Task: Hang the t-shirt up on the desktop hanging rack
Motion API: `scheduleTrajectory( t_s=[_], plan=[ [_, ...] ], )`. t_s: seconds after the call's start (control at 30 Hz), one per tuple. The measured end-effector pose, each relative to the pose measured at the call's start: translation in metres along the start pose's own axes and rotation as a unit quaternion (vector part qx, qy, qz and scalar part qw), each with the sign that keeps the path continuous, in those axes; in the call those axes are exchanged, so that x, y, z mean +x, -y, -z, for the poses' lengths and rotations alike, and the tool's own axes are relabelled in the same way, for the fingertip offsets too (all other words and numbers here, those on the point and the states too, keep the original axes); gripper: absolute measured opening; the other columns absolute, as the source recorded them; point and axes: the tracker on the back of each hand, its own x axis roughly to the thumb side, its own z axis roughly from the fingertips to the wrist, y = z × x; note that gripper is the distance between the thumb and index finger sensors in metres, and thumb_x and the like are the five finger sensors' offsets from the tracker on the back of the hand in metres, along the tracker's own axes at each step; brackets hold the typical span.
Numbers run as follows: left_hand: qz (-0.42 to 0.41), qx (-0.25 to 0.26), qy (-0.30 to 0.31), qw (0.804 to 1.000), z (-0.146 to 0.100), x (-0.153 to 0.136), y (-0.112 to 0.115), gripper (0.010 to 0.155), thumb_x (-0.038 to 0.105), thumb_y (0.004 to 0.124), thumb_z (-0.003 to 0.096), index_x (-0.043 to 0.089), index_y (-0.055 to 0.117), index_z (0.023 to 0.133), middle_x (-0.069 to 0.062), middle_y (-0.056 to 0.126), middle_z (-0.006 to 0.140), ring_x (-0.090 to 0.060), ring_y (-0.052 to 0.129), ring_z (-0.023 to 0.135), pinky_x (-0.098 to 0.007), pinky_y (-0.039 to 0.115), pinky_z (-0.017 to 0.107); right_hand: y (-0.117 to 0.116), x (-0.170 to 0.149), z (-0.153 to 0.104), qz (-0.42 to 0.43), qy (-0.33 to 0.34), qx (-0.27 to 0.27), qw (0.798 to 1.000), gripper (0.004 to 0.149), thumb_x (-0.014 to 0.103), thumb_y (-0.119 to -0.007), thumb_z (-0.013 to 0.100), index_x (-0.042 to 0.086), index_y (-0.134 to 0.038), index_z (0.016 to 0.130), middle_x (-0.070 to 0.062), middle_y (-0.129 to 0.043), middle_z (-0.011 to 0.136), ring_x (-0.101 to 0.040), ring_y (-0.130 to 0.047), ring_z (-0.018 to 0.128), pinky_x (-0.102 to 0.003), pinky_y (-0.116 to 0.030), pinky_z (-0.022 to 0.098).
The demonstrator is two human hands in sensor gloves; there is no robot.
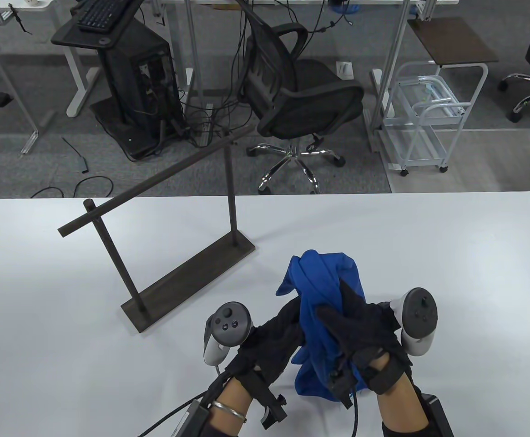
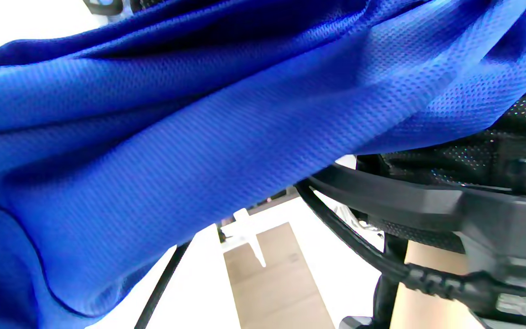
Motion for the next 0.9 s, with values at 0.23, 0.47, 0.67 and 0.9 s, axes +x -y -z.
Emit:
scheduleTrajectory(
  t_s=[0.23, 0.47, 0.67, 0.9],
  plan=[
    [0.003, -0.013, 0.013, 1.0, -0.001, 0.002, 0.003, 0.102, 0.09, 0.036, 0.0399, 0.03, 0.003, 0.115, 0.0, 0.03, 0.125, -0.028, 0.049, 0.117, -0.058, 0.042, 0.085, -0.012, 0.008, 0.003, -0.059, 0.012, 0.022, 0.998, 0.063, 0.039, -0.077, 0.048, 0.011, -0.053, 0.099, -0.018, -0.06, 0.099, -0.047, -0.062, 0.084, -0.069, -0.042, 0.064],
    [-0.048, -0.073, 0.002, 0.996, 0.004, -0.007, 0.015, 0.106, 0.093, 0.037, 0.0339, 0.03, 0.021, 0.118, 0.0, 0.044, 0.123, -0.029, 0.06, 0.114, -0.06, 0.047, 0.084, -0.014, 0.002, 0.006, -0.13, -0.028, 0.084, 0.988, 0.064, 0.04, -0.077, 0.048, 0.009, -0.054, 0.099, -0.02, -0.062, 0.098, -0.049, -0.063, 0.083, -0.072, -0.039, 0.064],
    [-0.114, -0.081, -0.004, 0.99, 0.005, -0.013, 0.016, 0.105, 0.093, 0.039, 0.0338, 0.027, 0.033, 0.115, 0.007, 0.058, 0.116, -0.025, 0.066, 0.11, -0.058, 0.048, 0.085, -0.014, -0.01, 0.009, -0.151, -0.068, 0.101, 0.981, 0.068, 0.046, -0.077, 0.047, 0.004, -0.057, 0.097, -0.023, -0.064, 0.096, -0.051, -0.064, 0.08, -0.072, -0.038, 0.064],
    [-0.156, -0.12, -0.025, 0.98, 0.007, -0.02, 0.024, 0.099, 0.091, 0.045, 0.0393, 0.029, 0.038, 0.116, 0.005, 0.058, 0.118, -0.026, 0.069, 0.109, -0.053, 0.055, 0.084, -0.013, -0.031, 0.009, -0.226, -0.163, 0.122, 0.953, 0.071, 0.053, -0.075, 0.046, -0.001, -0.07, 0.091, -0.029, -0.073, 0.088, -0.055, -0.069, 0.073, -0.072, -0.044, 0.061]
  ],
)
